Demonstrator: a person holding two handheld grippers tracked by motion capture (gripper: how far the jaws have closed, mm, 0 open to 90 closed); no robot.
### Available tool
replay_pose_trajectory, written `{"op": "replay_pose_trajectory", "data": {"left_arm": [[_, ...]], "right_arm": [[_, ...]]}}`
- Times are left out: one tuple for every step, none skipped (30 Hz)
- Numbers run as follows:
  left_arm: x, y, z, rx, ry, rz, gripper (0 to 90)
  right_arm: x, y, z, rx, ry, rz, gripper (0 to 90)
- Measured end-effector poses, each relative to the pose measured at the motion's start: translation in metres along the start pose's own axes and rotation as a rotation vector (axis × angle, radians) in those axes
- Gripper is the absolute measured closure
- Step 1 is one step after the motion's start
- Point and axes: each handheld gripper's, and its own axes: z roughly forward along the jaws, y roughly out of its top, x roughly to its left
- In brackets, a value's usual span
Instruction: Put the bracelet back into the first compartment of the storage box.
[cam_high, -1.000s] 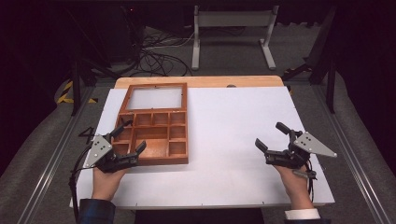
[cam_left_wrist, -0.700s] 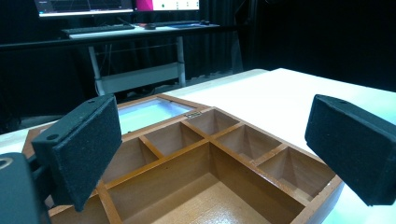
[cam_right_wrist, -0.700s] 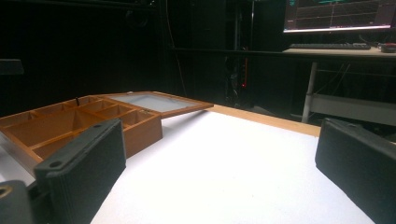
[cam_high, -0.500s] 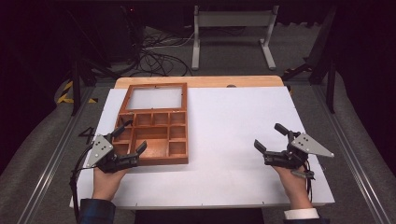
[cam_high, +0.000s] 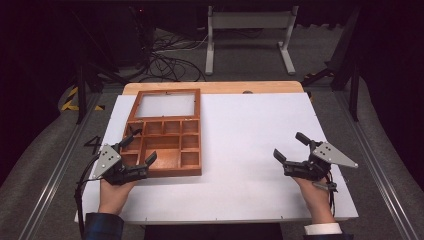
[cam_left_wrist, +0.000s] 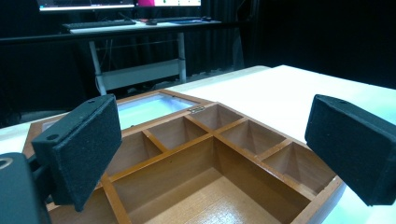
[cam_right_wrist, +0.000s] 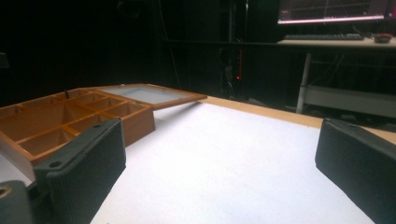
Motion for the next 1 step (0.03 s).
{"op": "replay_pose_trajectory", "data": {"left_arm": [[0.0006,-0.0004,0.0000,0.000,-0.002,-0.001,4.5]], "right_arm": [[-0.0009,-0.0007,0.0004,0.006,0.000,0.010,2.5]]}}
